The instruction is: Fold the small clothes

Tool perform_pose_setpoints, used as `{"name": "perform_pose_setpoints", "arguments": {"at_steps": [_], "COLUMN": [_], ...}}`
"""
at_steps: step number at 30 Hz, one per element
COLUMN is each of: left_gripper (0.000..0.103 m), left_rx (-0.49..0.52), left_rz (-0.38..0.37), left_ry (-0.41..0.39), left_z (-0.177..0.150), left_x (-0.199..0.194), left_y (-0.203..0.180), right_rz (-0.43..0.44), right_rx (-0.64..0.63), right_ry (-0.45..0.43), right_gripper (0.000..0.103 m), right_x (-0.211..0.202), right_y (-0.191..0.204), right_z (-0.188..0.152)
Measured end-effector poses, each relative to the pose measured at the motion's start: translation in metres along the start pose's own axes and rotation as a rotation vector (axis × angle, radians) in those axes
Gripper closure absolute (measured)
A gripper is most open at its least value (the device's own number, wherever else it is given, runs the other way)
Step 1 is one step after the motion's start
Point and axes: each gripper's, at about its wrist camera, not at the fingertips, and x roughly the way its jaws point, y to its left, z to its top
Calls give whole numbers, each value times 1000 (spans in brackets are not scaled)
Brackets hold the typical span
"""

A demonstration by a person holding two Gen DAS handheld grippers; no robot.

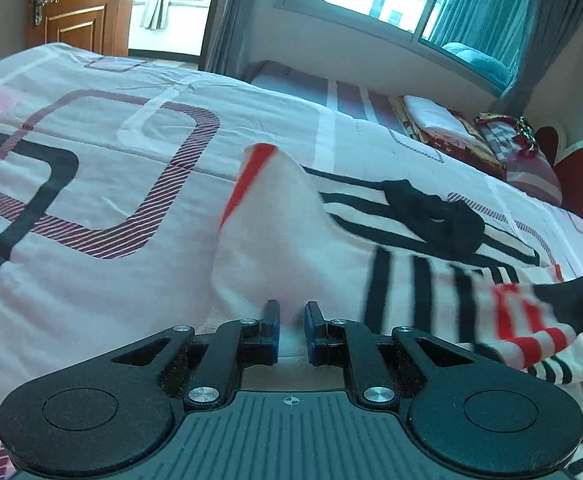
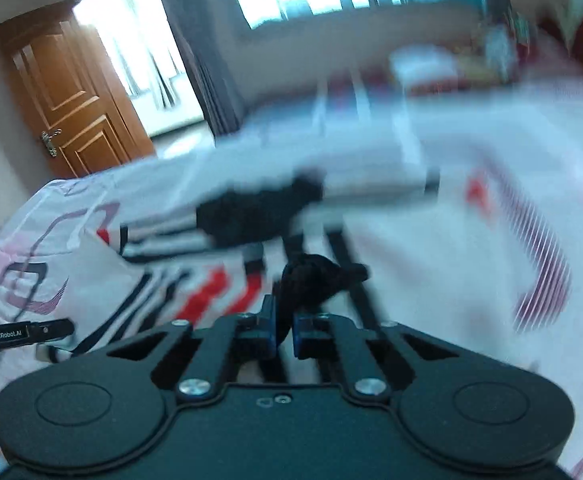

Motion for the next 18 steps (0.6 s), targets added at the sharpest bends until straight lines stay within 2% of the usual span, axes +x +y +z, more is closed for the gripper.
{"name": "perform_pose_setpoints", "arguments": {"at_steps": [1, 3, 5, 7, 9, 11, 13, 16, 18], "left_gripper": [90, 90, 90, 90, 90, 90, 90, 90, 90], "left_rx": [-5, 0, 16, 22, -12, -32, -38, -61, -82], "left_rz": [-1, -5, 5, 8, 1, 14, 32, 47, 47], "left_ry": [4, 25, 31, 33, 25, -7, 13, 49, 71], "left_z": [0, -1, -2, 0, 7, 18, 32, 50, 59], "left_x": [2, 9, 14, 14, 9, 8, 19, 44, 62], "left_y": [-1, -4, -8, -10, -7, -3, 0, 6, 10], "right_rz": [-32, -92, -123, -112, -111, -75, -53, -42, -47], "right_rx": [-50, -85, -59, -1, 34, 87, 96, 72, 64], "right_ry": [-29, -30, 32, 133, 125, 110, 110, 141, 140], "right_gripper": [95, 95, 94, 92, 85, 69, 68, 73, 80], "right_x": [-5, -3, 11, 30, 30, 24, 22, 30, 35], "right_y": [1, -8, -27, -41, -47, -54, -57, -56, -56], "right_z": [5, 7, 1, -9, -14, -11, -8, -8, -9]}}
